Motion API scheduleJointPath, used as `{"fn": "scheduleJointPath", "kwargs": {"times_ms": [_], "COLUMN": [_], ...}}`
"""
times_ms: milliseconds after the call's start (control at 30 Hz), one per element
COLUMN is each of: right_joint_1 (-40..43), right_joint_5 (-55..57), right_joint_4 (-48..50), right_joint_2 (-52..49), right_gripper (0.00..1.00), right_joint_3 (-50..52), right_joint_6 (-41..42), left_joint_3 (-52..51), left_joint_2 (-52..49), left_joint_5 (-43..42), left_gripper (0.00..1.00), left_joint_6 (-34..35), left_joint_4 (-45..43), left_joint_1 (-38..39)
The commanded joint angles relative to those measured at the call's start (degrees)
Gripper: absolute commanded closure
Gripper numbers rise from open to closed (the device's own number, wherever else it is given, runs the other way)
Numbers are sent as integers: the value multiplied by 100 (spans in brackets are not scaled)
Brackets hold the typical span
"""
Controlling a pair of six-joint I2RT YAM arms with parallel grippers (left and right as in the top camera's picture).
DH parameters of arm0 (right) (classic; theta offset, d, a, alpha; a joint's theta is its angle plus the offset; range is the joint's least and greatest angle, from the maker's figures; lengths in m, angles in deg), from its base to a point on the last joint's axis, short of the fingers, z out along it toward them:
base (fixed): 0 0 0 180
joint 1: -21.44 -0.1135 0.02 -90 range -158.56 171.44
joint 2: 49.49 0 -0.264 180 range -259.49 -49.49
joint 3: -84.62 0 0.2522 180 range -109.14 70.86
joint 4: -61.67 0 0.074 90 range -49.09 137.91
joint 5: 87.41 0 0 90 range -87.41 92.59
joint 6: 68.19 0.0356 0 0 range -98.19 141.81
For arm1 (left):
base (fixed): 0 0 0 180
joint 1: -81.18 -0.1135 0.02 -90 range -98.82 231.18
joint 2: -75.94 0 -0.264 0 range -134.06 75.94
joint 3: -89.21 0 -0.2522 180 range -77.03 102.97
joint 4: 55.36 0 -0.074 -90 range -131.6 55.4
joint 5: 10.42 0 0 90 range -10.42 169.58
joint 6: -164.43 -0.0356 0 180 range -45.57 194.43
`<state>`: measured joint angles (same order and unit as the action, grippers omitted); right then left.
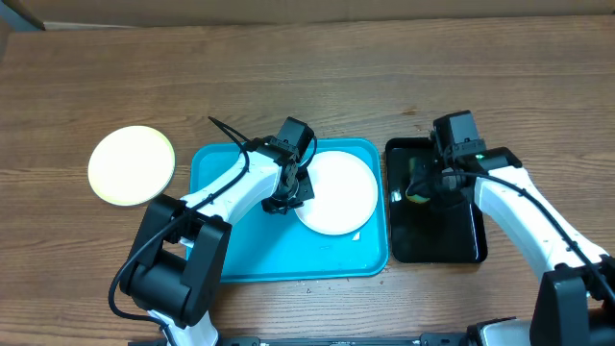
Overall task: Clean dirty plates on tray and stack at the side
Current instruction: 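Return the sponge to the black tray with the right gripper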
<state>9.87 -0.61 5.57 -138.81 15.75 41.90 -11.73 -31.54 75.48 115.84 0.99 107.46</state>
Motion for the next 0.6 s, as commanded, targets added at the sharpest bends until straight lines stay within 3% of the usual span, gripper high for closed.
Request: {"fn": "scheduleJointPath", "kwargs": {"times_ms": [0,33,67,133,167,233,333,500,567], "right_joint_1": [2,2,2,2,2,2,2,2,2], "right_joint_5": [599,614,612,614,614,614,623,942,942], "right_joint_4": [98,92,94,94,96,120,245,393,459], "right_joint_2": [15,15,15,15,15,15,15,-31,-39], "right_gripper": [89,72,49,38,37,40,51,89,93], "right_joint_3": [129,129,129,129,129,129,142,177,240], "right_joint_6": [-251,-260,-258,-258,-260,-258,-258,-256,-256], "left_joint_3": [-369,-372,-369,-369,-369,-369,-369,-369,-372], "left_joint_2": [-501,-501,-501,-501,-501,-501,-501,-501,-501], "left_joint_5": [407,407,409,409,407,407,407,409,409], "left_gripper": [96,96,95,92,89,89,91,91,91], "left_joint_6": [-114,-114,-114,-114,-114,-114,-114,-116,-116], "left_joint_4": [131,131,131,131,131,131,131,136,133], "left_joint_1": [33,33,33,33,33,33,33,33,33]}}
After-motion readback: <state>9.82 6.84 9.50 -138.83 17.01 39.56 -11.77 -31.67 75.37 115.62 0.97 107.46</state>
